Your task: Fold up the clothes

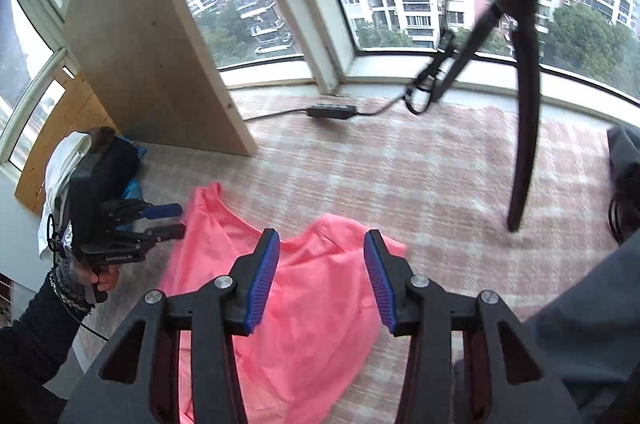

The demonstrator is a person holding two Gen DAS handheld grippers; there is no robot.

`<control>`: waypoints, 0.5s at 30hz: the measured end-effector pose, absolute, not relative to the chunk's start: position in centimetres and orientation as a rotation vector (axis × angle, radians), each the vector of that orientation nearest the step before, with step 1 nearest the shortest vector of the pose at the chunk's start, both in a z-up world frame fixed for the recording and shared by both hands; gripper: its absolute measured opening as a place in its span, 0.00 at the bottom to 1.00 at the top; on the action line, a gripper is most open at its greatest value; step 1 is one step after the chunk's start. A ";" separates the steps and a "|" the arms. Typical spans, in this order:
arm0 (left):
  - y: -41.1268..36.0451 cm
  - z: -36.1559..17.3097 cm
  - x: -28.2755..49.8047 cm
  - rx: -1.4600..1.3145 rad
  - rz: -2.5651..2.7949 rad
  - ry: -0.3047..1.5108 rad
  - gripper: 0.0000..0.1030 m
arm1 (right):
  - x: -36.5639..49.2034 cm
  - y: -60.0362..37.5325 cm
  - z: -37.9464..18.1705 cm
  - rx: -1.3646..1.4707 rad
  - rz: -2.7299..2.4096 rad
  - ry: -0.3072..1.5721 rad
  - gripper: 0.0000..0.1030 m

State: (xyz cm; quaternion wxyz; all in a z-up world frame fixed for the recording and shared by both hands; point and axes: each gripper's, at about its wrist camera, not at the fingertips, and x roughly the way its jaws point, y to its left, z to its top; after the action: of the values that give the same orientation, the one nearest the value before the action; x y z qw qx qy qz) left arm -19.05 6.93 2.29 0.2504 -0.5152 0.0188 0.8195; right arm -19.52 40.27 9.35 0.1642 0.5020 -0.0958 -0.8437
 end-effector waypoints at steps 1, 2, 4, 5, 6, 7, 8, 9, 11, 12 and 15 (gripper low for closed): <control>7.3 2.2 -19.4 -1.385 2.235 0.069 0.45 | -19.4 41.6 8.2 1.469 -2.405 -0.296 0.42; 7.7 2.2 -19.8 -1.368 2.239 0.087 0.45 | -19.6 42.3 7.1 1.495 -2.397 -0.314 0.42; 8.4 2.0 -20.3 -1.348 2.237 0.115 0.45 | -19.9 42.9 5.0 1.530 -2.367 -0.347 0.42; 8.7 2.0 -20.4 -1.344 2.232 0.128 0.45 | -20.1 42.5 4.3 1.529 -2.345 -0.333 0.42; 9.0 2.0 -20.5 -1.340 2.227 0.152 0.45 | -20.3 42.0 3.7 1.527 -2.323 -0.319 0.42; 9.2 2.0 -20.5 -1.337 2.222 0.176 0.45 | -20.5 41.5 3.1 1.526 -2.301 -0.304 0.42; 9.4 2.0 -20.5 -1.334 2.220 0.196 0.45 | -20.6 40.5 2.5 1.528 -2.293 -0.261 0.42; 9.7 1.9 -20.6 -1.331 2.217 0.209 0.45 | -20.6 39.9 2.6 1.485 -2.318 -0.234 0.42; 9.9 1.9 -20.8 -1.325 2.214 0.209 0.45 | -21.0 39.5 2.7 1.470 -2.295 -0.267 0.40; 9.9 1.9 -20.9 -1.321 2.212 0.204 0.45 | -21.2 39.5 2.5 1.467 -2.278 -0.293 0.39; 10.0 1.8 -21.2 -1.312 2.197 0.159 0.26 | -21.3 39.2 2.2 1.475 -2.295 -0.277 0.09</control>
State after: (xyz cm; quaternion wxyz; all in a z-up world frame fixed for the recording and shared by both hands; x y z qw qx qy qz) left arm -21.20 9.98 1.78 0.2848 -0.4903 0.0595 0.8215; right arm -21.32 39.15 2.21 0.1985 0.5271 -0.0989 -0.8204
